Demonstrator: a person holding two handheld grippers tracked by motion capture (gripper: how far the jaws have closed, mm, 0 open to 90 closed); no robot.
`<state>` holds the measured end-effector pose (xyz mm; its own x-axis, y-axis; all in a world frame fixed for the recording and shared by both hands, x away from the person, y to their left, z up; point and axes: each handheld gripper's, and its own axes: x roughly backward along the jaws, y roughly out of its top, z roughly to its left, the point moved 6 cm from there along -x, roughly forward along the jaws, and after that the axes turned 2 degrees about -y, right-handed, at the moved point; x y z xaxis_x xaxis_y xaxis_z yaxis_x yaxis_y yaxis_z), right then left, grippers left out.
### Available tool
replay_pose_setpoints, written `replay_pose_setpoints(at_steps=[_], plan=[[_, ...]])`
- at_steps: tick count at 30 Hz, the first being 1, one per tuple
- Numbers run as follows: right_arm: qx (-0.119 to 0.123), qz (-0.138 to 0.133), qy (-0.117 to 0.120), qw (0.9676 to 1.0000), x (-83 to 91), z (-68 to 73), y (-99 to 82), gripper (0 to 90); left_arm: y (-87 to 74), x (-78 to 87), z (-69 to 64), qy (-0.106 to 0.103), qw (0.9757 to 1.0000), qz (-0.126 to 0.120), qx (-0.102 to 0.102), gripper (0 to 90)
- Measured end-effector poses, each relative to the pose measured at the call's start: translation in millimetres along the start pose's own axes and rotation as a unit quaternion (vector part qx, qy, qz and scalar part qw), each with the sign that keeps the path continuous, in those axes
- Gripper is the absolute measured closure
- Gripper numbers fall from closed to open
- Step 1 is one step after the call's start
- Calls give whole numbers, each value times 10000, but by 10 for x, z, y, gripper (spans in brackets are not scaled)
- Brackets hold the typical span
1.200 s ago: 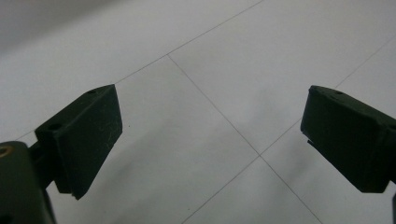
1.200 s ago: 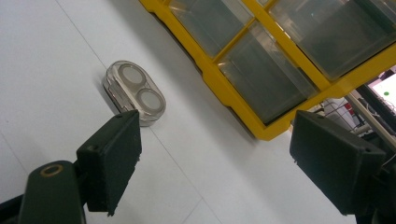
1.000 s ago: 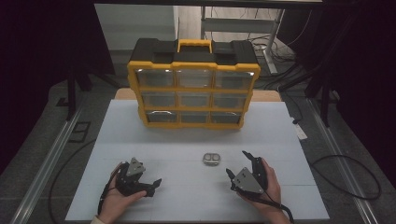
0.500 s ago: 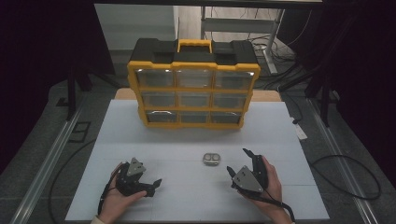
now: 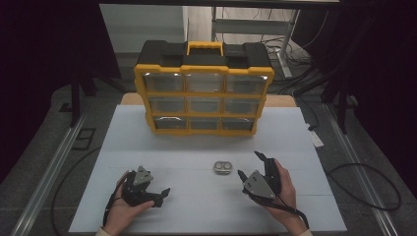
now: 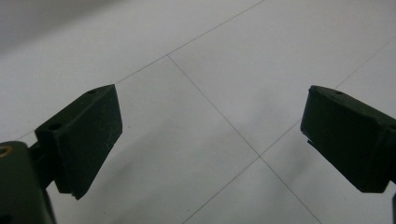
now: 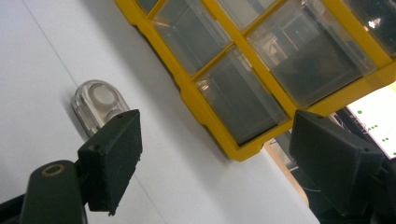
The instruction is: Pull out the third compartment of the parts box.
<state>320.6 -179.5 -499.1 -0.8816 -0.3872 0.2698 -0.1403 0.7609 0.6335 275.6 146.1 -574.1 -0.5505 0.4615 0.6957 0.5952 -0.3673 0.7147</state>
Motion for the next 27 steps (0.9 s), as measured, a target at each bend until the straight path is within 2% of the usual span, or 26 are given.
replay_pose_setpoints(at_steps=[10, 27], plan=[[57, -43, -51, 10000, -38, -84, 43, 179, 0, -3, -15, 3, 10000, 6, -28, 62], [150, -93, -65, 9998, -106, -131, 117, 185, 10, 15, -21, 0, 10000, -23, -43, 62]])
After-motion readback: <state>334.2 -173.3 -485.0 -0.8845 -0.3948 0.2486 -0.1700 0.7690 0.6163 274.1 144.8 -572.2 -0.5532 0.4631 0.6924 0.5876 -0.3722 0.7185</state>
